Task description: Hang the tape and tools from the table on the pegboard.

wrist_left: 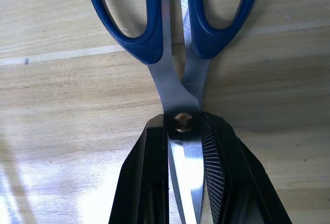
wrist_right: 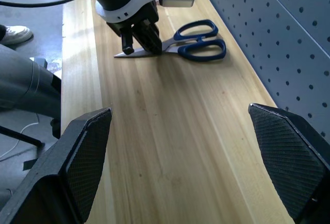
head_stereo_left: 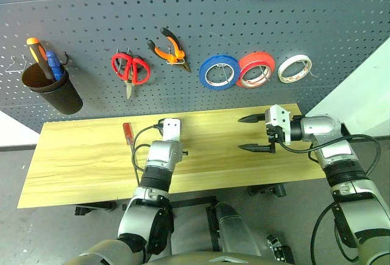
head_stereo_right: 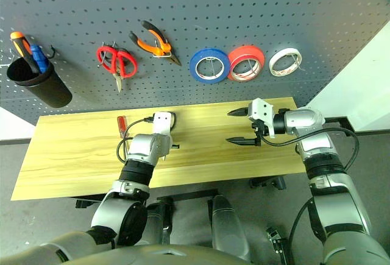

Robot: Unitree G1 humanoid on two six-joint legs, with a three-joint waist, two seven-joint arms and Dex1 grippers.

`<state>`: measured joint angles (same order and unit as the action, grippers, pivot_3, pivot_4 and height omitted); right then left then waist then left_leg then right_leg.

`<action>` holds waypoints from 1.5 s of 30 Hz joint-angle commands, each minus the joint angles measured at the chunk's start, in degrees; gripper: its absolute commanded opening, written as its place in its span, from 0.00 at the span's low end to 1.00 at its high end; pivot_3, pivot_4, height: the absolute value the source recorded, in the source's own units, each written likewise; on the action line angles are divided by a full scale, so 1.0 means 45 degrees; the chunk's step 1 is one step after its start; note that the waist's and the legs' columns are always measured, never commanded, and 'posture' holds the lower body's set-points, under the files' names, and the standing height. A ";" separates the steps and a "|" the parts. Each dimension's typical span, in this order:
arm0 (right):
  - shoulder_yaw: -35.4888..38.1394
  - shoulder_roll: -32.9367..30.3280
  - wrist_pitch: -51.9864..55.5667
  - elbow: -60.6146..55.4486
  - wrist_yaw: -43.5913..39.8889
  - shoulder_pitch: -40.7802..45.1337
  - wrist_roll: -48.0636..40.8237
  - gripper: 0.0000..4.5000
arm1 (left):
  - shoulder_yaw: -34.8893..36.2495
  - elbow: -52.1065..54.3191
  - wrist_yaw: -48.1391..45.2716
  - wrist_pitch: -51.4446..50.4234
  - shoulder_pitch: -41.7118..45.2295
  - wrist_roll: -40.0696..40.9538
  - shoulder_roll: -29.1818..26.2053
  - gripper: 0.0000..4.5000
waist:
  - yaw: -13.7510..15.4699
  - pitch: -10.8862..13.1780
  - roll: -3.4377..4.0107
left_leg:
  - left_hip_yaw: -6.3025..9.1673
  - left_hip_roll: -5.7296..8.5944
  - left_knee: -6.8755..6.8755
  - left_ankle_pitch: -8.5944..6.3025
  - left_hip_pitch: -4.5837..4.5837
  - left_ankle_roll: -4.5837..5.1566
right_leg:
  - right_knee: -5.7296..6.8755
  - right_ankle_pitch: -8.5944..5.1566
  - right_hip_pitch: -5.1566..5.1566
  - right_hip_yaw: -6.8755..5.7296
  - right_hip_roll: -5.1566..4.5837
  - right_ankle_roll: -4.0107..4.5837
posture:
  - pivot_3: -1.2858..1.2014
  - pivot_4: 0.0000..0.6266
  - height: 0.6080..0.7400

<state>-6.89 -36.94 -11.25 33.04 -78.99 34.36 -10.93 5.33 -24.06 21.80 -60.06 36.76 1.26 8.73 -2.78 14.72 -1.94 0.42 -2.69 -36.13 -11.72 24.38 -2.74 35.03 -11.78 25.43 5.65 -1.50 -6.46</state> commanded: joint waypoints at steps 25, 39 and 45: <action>0.0492 -0.0193 -0.0491 -0.0807 0.0068 -0.0202 -0.0218 1.00 | -0.2489 0.9533 -1.1081 -0.0626 -0.4695 0.3279 -0.8491 0.12 | 0.0049 0.0089 -0.0017 | -0.0006 -0.0005 0.0021 0.0000 0.0007 -0.0002 | 0.0007 0.0014 0.0018 0.0004 -0.0012 0.0050 | 0.54 0.37 1.00; 0.1254 -0.0158 0.1198 -0.2129 0.0117 0.0020 -0.1431 1.00 | 0.0538 1.1612 -1.3372 0.8080 -1.1017 0.4162 -0.8403 0.12 | 0.0075 0.0074 -0.0017 | -0.0048 -0.0008 0.0029 -0.0002 0.0013 0.0000 | -0.0039 0.0026 0.0022 0.0023 -0.0053 0.0078 | 0.56 0.27 1.00; 0.1577 -0.0275 0.2933 -0.3629 -0.0118 -0.0237 -0.2544 1.00 | 0.2106 1.0190 -1.4643 1.2904 -1.2376 0.5000 -0.7087 0.12 | 0.0093 -0.0006 0.0007 | -0.0052 -0.0023 0.0046 -0.0003 0.0024 -0.0001 | -0.0178 0.0078 -0.0015 0.0016 -0.0043 0.0140 | 0.56 0.23 1.00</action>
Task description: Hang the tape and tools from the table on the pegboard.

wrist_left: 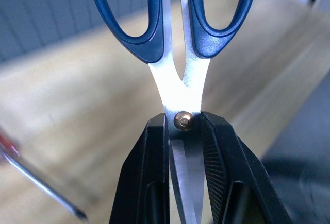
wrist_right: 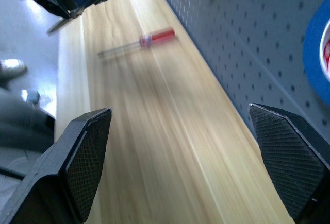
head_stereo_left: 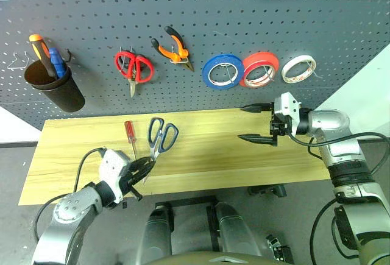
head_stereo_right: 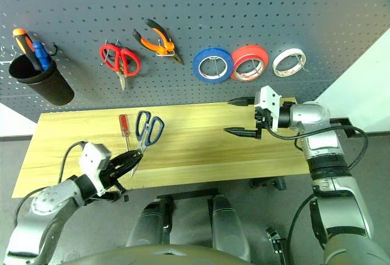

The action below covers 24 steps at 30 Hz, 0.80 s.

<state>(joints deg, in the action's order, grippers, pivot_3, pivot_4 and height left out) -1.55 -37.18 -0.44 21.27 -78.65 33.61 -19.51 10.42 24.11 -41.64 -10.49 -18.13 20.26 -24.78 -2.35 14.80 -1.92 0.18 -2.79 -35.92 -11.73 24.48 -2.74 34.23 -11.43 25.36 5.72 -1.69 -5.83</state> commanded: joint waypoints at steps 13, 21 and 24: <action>0.1115 -0.0346 0.4282 -0.4682 0.0269 0.0085 -0.3344 1.00 | 0.1826 -0.3831 -0.2573 0.7267 0.0624 0.1815 0.1416 0.12 | 0.0067 -0.0615 -0.0021 | -0.0026 -0.0001 -0.0013 -0.0005 0.0048 0.0005 | -0.0043 0.0015 0.0009 -0.0005 0.0006 -0.0028 | 0.57 0.15 1.00; 0.1162 -0.0387 0.4830 -0.5354 0.0521 0.0283 -0.3588 1.00 | 0.2145 -0.3871 -0.0929 0.8178 0.1618 0.1499 0.1753 0.12 | 0.0068 -0.1064 -0.0018 | -0.0032 -0.0006 -0.0023 -0.0005 -0.0003 0.0005 | -0.0040 0.0020 -0.0038 -0.0004 0.0013 -0.0029 | 0.57 0.11 1.00; 0.1121 -0.0341 0.4842 -0.5342 0.0539 0.0392 -0.3583 1.00 | 0.2015 -0.3720 -0.0363 0.8401 0.1939 0.1162 0.1825 0.12 | 0.0095 -0.1186 -0.0014 | -0.0030 -0.0008 -0.0026 -0.0005 -0.0020 0.0006 | -0.0030 0.0023 -0.0053 -0.0004 0.0021 -0.0035 | 0.57 0.10 1.00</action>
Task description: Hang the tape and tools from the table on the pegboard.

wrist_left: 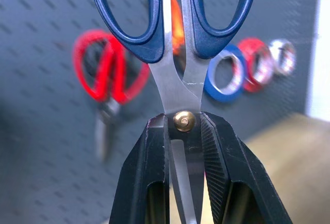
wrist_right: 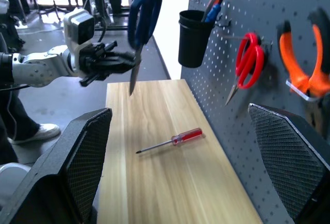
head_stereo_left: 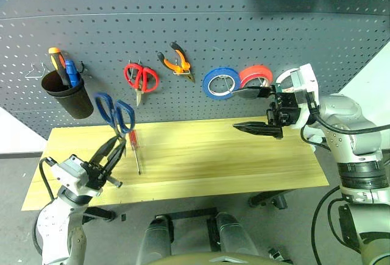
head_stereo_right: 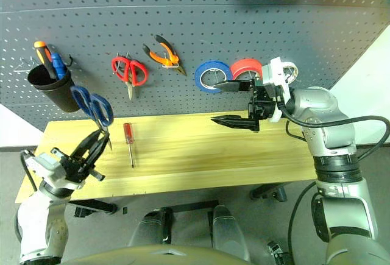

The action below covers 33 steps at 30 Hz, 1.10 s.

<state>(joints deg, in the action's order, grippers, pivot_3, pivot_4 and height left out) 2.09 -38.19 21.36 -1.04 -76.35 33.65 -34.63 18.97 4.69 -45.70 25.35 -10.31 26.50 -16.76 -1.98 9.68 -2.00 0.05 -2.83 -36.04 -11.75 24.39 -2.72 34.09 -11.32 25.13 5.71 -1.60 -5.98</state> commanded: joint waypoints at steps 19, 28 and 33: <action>0.0643 0.0376 0.1128 -0.0757 0.1162 0.1191 -0.1205 1.00 | -0.1067 -0.1643 0.2623 0.0865 0.2027 -0.2017 0.0519 0.12 | 0.0289 -0.0512 0.0069 | -0.0006 -0.0004 -0.0016 0.0002 -0.0030 0.0002 | 0.0022 0.0011 -0.0018 0.0002 0.0015 0.0007 | 0.56 0.09 1.00; 0.0600 0.0253 0.1137 -0.0702 0.1422 0.1107 -0.1021 1.00 | -0.2102 -0.2409 0.4560 -0.0202 0.3515 -0.3849 0.0917 0.12 | 0.0312 -0.0522 0.0071 | -0.0005 -0.0003 -0.0028 0.0002 -0.0056 0.0002 | 0.0031 0.0017 -0.0052 0.0003 0.0015 -0.0003 | 0.56 0.10 1.00; 0.0618 0.0174 0.1209 -0.0708 0.1566 0.1106 -0.0991 1.00 | -0.2625 -0.2346 0.5549 -0.1083 0.4284 -0.4544 0.1206 0.12 | 0.0300 -0.0524 0.0075 | -0.0001 -0.0003 -0.0023 0.0003 -0.0073 0.0003 | 0.0041 0.0019 -0.0058 0.0004 0.0022 -0.0007 | 0.55 0.11 1.00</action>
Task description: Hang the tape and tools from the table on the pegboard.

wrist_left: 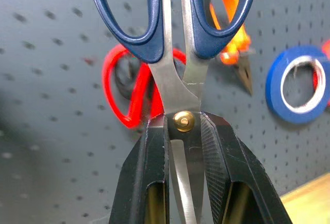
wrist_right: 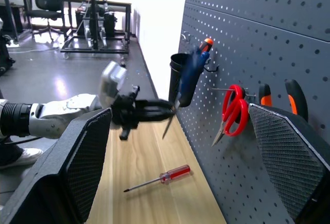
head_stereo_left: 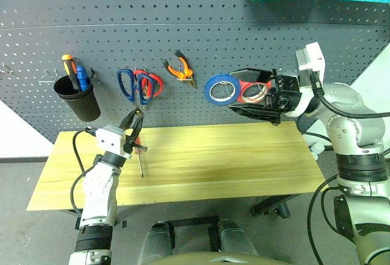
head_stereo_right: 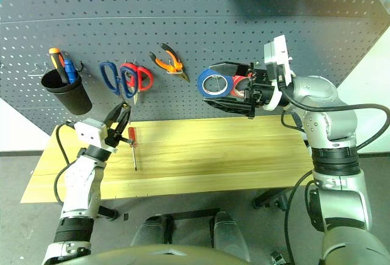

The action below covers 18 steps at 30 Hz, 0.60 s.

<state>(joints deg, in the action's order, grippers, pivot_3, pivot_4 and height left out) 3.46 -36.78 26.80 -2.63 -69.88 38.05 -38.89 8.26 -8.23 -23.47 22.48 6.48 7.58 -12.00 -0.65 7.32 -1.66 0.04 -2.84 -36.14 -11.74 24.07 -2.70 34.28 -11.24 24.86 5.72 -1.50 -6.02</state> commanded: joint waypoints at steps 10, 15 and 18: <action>0.0226 -0.0311 -0.0141 -0.0459 0.0190 -0.0099 0.0320 1.00 | -0.0944 0.1972 0.2481 -0.4654 0.2147 -0.0831 0.0867 0.12 | 0.0008 0.0000 0.0000 | 0.0007 0.0002 -0.0008 0.0001 -0.0003 0.0001 | 0.0007 0.0001 -0.0012 -0.0001 0.0002 -0.0009 | 0.55 0.11 1.00; 0.0273 -0.0343 -0.0144 -0.0588 0.0194 -0.0231 0.0401 1.00 | -0.1201 0.2835 0.2704 -0.5369 0.2134 -0.0876 0.0942 0.12 | -0.0025 0.0000 0.0000 | 0.0014 0.0002 -0.0005 0.0001 -0.0020 0.0002 | 0.0022 0.0002 -0.0014 0.0000 0.0010 -0.0013 | 0.54 0.12 1.00; 0.0263 -0.0423 -0.0217 -0.0653 0.0139 -0.0334 0.0506 1.00 | -0.1280 0.3476 0.2768 -0.6008 0.1816 -0.0901 0.0867 0.12 | -0.0019 0.0000 0.0000 | 0.0018 0.0002 -0.0006 0.0001 -0.0020 0.0001 | 0.0022 0.0001 -0.0015 0.0001 0.0012 -0.0013 | 0.54 0.12 1.00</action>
<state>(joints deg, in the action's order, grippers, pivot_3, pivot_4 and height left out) 3.42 -37.56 26.97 -3.34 -69.09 36.34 -36.53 2.94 3.61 -11.31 -3.73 14.86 3.64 -7.83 -0.74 7.32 -1.67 0.12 -2.84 -36.18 -11.74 23.98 -2.70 34.37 -11.23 24.78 5.73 -1.45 -6.08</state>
